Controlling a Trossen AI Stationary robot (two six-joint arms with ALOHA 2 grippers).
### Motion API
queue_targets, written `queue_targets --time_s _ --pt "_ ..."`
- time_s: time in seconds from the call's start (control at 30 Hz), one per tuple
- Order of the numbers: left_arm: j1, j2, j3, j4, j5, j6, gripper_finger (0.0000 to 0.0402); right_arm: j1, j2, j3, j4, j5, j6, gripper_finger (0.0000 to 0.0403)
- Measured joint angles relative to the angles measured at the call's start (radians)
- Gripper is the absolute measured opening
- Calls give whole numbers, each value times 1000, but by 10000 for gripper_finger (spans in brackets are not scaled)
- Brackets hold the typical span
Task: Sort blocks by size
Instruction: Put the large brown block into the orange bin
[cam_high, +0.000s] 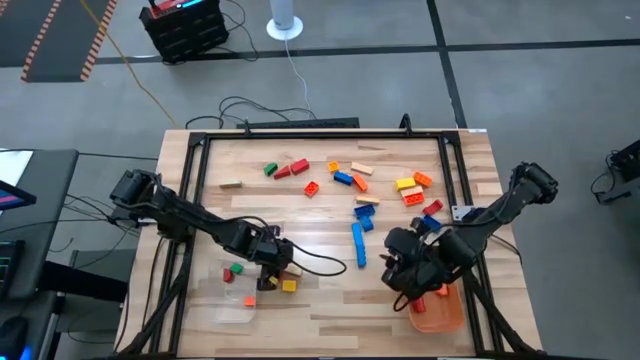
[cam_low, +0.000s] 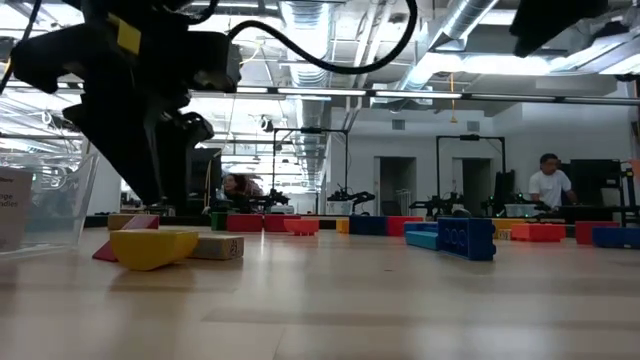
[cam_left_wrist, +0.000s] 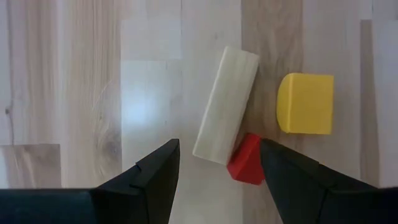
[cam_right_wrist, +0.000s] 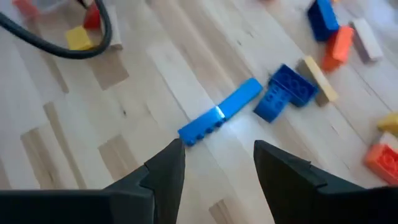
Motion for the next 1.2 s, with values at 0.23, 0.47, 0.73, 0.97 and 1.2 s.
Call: queue_targets --time_s 0.23,0.47,0.73,0.97,1.2 --pt "26 1 0 53 3 87 217 -37 20 -3 66 0 -114 219" --pt "34 19 0 109 31 132 217 -55 20 -7 86 1 -150 219" --pt "29 95 9 130 57 172 217 -59 20 -7 129 1 -181 219" --pt "32 128 10 142 61 191 217 -59 20 -7 138 1 -195 219" --pt "32 157 10 131 52 217 169 -59 20 -7 138 1 -197 219"
